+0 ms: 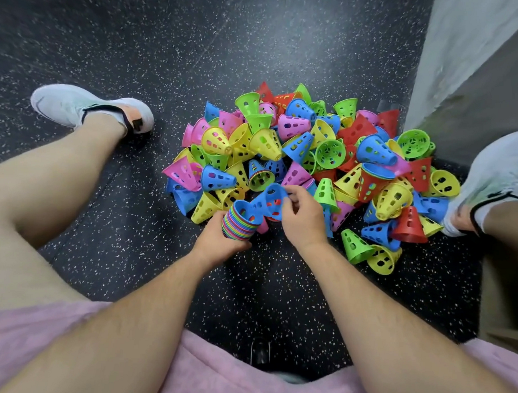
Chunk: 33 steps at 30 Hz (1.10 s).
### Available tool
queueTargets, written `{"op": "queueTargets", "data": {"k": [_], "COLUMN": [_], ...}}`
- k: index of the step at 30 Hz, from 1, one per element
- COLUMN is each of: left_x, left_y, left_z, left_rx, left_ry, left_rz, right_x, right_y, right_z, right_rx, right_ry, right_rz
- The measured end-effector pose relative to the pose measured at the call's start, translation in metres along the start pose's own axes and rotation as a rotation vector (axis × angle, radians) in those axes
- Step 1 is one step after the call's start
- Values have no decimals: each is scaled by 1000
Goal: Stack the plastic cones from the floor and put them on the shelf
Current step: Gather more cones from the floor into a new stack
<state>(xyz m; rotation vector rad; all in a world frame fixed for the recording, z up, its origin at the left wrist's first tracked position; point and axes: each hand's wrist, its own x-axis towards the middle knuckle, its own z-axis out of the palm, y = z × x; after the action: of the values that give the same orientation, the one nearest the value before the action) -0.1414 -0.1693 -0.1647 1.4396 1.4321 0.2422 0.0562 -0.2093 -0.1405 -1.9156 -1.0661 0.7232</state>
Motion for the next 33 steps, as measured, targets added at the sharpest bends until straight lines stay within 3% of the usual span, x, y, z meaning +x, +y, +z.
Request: {"op": "queueTargets", "data": {"k": [3,7,12,24,30,33], "left_x": [1,2,2,3,7,7], "left_y": [2,-1,-2,5,-7,-8], "left_z": [4,4,1,5,5,5], "left_rx": [-23,-40,-19,-17,25,13], "left_ry": [-10,-12,-13,-39,-22,-12], "left_rz": [19,7,2,44,16,14], "right_x": [5,10,19,21,15,18], "right_y": [-5,9,22,16,20,19], "right_z": [13,17,18,31,33,28], "right_rx": [-118,-340,-610,-768,-793,-550], "right_ry": [-139,-92,-323,-290,-374,-208], "right_rz": [-53,-114,-147,-40,19,19]}}
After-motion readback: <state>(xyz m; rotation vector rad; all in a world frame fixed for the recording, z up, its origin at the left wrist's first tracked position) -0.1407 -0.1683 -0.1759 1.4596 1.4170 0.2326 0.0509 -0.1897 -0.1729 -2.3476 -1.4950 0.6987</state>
